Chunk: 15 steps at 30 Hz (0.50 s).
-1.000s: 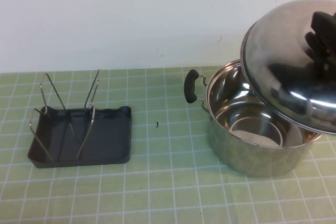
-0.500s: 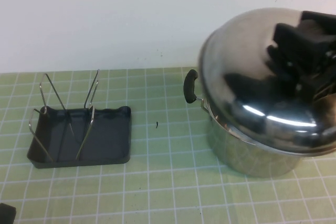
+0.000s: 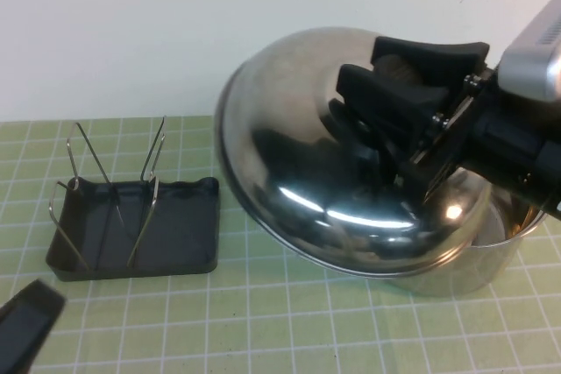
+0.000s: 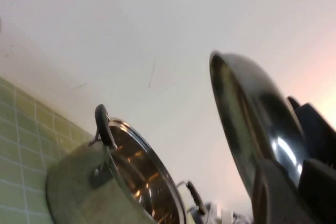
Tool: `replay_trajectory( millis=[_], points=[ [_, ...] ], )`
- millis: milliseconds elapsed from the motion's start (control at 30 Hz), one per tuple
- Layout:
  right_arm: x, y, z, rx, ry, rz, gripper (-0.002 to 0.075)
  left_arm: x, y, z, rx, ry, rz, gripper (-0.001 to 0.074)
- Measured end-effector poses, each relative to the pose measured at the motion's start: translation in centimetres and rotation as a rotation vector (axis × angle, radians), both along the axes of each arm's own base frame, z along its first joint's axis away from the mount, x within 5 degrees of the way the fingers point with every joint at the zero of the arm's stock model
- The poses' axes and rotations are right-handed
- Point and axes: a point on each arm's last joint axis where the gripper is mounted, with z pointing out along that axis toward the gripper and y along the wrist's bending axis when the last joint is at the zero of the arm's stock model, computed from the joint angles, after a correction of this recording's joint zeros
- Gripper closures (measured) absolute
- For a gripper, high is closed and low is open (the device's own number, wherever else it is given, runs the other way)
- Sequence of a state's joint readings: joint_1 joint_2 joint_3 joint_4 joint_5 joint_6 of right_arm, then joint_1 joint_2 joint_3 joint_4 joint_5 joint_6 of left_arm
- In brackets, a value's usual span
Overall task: Put pot lid on rack
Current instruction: Hand over the pot lid
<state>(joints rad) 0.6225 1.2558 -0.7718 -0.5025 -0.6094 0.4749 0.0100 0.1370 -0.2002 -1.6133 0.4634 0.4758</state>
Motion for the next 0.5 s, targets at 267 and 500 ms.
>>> replay_trajectory(
  millis=[267,500],
  points=[
    [-1.0,0.6,1.2,0.104,-0.103,0.123,0.0391,3.5,-1.5,3.1,0.155,0.013,-0.186,0.0290],
    [-1.0,0.6,1.3,0.122,-0.087,0.133,0.0391,6.1,-2.6,7.5,0.304,-0.135,-0.337,0.0203]
  ],
)
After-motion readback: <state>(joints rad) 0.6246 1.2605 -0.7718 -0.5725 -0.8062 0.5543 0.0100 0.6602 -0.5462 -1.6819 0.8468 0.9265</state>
